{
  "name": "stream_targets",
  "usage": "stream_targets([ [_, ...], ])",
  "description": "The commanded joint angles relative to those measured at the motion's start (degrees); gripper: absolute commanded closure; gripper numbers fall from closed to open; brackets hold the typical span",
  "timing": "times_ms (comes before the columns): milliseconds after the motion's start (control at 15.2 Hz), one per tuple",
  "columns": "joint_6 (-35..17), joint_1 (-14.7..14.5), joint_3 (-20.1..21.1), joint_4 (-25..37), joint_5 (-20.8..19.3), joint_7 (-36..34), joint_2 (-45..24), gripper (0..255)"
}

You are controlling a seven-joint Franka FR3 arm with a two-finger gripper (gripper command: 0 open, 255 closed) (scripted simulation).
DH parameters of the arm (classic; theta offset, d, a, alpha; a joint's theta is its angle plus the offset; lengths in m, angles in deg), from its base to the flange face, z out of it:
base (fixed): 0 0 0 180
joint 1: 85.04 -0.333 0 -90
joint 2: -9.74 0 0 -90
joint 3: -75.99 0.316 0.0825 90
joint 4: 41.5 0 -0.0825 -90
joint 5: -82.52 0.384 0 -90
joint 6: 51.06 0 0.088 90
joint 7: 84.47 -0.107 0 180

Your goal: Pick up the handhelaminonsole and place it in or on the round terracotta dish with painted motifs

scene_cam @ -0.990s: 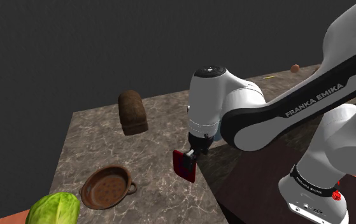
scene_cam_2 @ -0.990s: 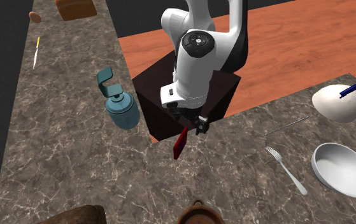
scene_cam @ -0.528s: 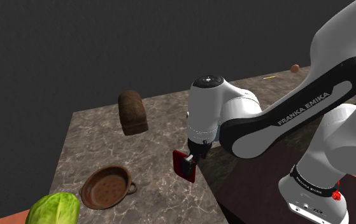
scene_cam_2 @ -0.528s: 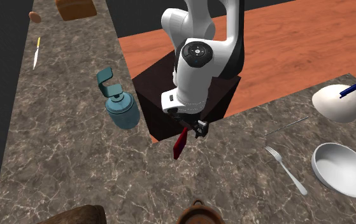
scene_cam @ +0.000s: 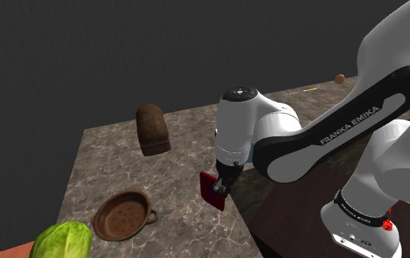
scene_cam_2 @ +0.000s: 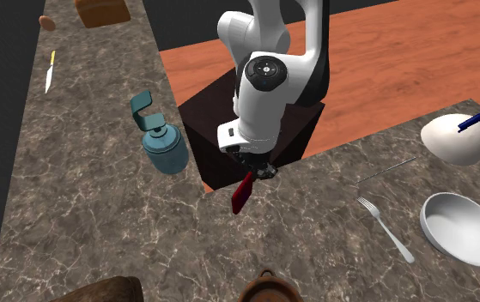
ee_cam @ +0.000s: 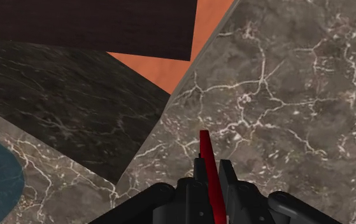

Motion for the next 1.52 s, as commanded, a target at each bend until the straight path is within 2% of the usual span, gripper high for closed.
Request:
stream_targets([
  [0,0.0,0.0,0.0,0.0,0.0,0.0,0.0,255],
  [330,0.0,0.0,0.0,0.0,0.0,0.0,0.0,255],
  [1452,15.8,-1.5,-3.9,6.6,2.2,2.5,9.6,255],
])
